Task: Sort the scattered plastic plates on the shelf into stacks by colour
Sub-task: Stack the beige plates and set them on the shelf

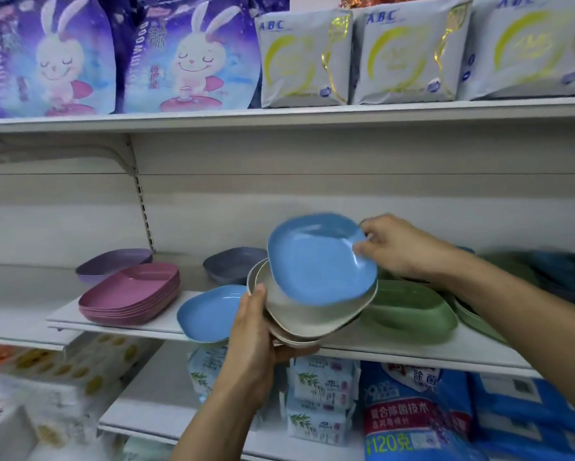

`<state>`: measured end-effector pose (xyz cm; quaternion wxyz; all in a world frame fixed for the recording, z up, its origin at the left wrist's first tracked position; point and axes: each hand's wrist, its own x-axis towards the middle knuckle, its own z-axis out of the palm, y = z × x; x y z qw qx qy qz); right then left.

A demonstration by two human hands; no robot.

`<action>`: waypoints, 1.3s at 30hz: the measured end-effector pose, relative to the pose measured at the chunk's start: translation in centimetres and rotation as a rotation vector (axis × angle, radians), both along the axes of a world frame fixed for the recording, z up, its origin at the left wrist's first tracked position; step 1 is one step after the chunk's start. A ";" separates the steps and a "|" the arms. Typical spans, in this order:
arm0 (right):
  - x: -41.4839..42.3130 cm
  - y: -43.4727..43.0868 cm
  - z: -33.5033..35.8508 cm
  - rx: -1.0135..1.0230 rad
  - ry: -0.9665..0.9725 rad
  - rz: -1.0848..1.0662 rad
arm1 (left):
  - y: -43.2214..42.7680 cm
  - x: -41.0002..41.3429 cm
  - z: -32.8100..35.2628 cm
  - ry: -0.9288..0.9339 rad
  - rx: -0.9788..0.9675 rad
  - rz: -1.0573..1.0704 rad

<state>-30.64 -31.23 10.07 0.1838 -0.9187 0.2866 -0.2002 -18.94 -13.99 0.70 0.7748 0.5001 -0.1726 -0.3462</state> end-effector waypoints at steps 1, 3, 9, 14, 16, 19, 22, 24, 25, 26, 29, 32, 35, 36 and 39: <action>0.2 0.0 0.6 0.034 -0.103 -0.005 | 0.4 0.7 0.1 0.009 -0.001 0.031; 0.2 -0.1 1.9 0.131 -0.237 -0.023 | 1.5 2.5 0.5 -0.001 -0.001 0.092; 0.4 -2.9 1.9 0.365 -0.329 -0.228 | 6.5 8.3 2.0 -0.019 -0.079 0.221; 2.2 -4.8 -0.8 0.374 -0.286 -0.292 | 9.0 10.6 2.3 0.030 -0.078 0.305; 3.2 -4.9 -1.5 0.357 -0.224 -0.290 | 9.3 11.0 2.4 0.067 -0.085 0.340; 5.1 -4.7 -2.3 0.322 -0.081 -0.301 | 9.6 11.6 2.2 0.095 -0.075 0.377; 6.9 -4.4 -3.1 0.298 0.027 -0.315 | 9.7 12.4 1.7 0.099 -0.071 0.403; 8.0 -4.4 -3.5 0.277 0.071 -0.306 | 9.7 12.9 1.6 0.100 -0.075 0.408; 8.5 -4.4 -3.7 0.262 0.092 -0.306 | 9.7 13.0 1.5 0.099 -0.078 0.412; 8.9 -4.3 -3.7 0.247 0.109 -0.311 | 9.7 13.2 1.4 0.095 -0.083 0.414; 9.6 -4.0 -3.9 0.230 0.175 -0.320 | 9.8 13.5 1.3 0.084 -0.091 0.416; 9.7 -3.4 -4.3 0.311 0.272 -0.288 | 9.7 13.7 1.2 0.088 -0.082 0.414; 9.6 -2.8 -4.3 0.305 0.376 -0.272 | 9.4 13.6 1.3 0.090 -0.074 0.401; 9.6 -2.7 -4.3 0.294 0.392 -0.271 | 9.3 13.5 1.4 0.089 -0.072 0.398; 9.5 -2.7 -4.3 0.298 0.417 -0.266 | 9.2 13.6 1.6 0.089 -0.063 0.392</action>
